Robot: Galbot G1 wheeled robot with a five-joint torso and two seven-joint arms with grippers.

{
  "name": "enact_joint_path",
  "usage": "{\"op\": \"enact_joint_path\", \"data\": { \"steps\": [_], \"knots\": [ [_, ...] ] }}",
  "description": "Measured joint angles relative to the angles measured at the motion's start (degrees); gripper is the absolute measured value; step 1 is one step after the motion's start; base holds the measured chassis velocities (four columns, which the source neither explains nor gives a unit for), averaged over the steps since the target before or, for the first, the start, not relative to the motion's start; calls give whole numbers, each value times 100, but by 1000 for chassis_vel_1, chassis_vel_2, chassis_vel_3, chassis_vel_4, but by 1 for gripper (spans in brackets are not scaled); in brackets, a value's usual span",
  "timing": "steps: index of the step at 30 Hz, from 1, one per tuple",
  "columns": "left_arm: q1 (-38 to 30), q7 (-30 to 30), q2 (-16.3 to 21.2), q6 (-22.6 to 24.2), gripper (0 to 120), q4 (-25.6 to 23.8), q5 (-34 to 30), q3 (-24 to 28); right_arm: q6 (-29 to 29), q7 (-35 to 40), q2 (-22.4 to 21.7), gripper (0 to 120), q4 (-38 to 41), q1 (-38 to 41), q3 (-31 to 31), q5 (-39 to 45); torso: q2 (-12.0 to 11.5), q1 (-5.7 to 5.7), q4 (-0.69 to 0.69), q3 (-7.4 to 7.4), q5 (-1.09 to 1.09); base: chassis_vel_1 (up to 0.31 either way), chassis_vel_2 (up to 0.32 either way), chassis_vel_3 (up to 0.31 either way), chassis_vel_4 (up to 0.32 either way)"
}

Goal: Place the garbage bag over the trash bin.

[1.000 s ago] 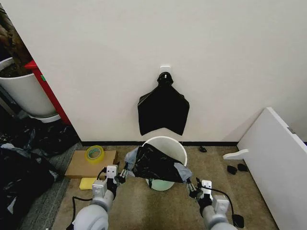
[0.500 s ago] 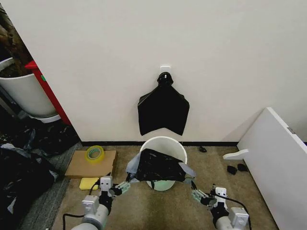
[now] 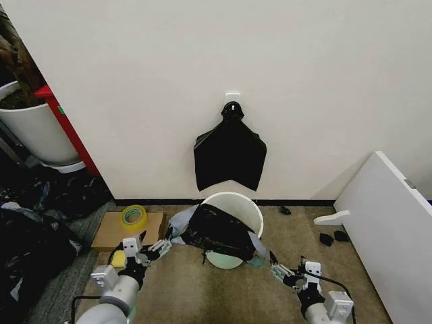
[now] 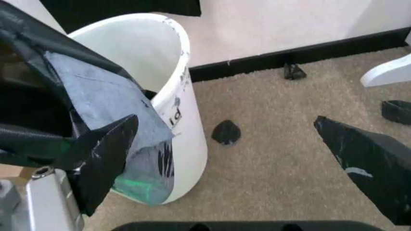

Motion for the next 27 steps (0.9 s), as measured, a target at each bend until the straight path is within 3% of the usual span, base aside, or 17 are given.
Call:
{"op": "enact_joint_path", "data": {
  "steps": [1,8,13,15,19,27],
  "knots": [
    [0,0,0,0,100,0,0,0,0,0,0,100,0,0,0,0,0,0,0,0,0,0,0,0,0],
    [-145,412,-89,-152,100,-275,-1592,-251,0,-9,43,100,-53,70,-28,-87,0,0,0,0,0,0,0,0,0],
    [-149,558,-169,-19,100,-468,-2138,-461,2,-14,47,100,-124,114,-51,-87,0,0,0,0,1,0,0,0,0],
    [-156,512,-187,149,100,-457,-2058,-463,2,-15,48,100,-135,121,-60,-90,0,0,0,0,1,0,0,0,0],
    [-142,393,-163,258,100,8,-1104,-202,22,-30,41,100,-133,130,-83,-113,0,0,-1,0,-2,0,0,0,0],
    [-326,307,-438,291,100,233,-762,-36,237,-247,31,100,23,149,-98,-245,0,1,0,0,0,0,0,0,0]
  ]
}}
